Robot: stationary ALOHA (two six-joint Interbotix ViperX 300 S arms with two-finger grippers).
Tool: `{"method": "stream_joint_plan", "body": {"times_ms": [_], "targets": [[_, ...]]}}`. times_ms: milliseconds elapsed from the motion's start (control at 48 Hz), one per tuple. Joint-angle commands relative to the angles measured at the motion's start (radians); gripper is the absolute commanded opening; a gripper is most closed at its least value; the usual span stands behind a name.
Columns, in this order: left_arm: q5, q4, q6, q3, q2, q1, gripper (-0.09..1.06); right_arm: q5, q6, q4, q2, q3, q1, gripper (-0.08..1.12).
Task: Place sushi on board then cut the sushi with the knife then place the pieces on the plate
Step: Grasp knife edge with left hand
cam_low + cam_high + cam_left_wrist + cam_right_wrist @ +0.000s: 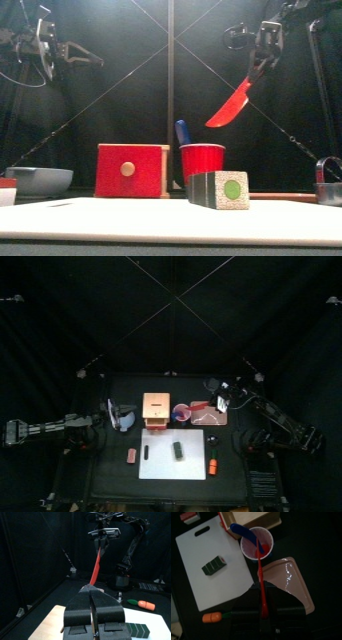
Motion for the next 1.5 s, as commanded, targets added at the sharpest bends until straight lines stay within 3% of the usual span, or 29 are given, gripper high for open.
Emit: {"method": "stream_joint_plan", "body": {"times_ms": [21,229,521,750,979,1271,1500], "targets": [[-0.005,0.009,0.000,-0.055,0.064,-0.035,0.26,-0.216,-0.006,0.000,-0.043,0.103,0.094,0.37],[-0.005,0.008,-0.002,-0.104,0.156,-0.098,0.53,-0.462,0.000,-0.003,-0.063,0.206,0.270,0.37],[-0.006,-0.003,-0.006,-0.160,0.288,-0.196,0.86,-0.675,0.005,-0.006,-0.032,0.230,0.454,0.37],[-0.008,-0.017,0.000,-0.218,0.388,-0.255,0.88,-0.790,0.006,-0.017,0.014,0.253,0.520,0.37],[-0.011,-0.015,0.002,-0.267,0.486,-0.262,0.87,-0.813,0.008,-0.015,0.044,0.252,0.534,0.37],[-0.020,-0.023,-0.002,-0.264,0.502,-0.272,0.87,-0.816,0.008,-0.015,0.044,0.253,0.534,0.37],[-0.020,-0.083,0.011,-0.270,0.503,-0.247,0.86,-0.816,0.009,-0.006,0.051,0.242,0.546,0.37]]}}
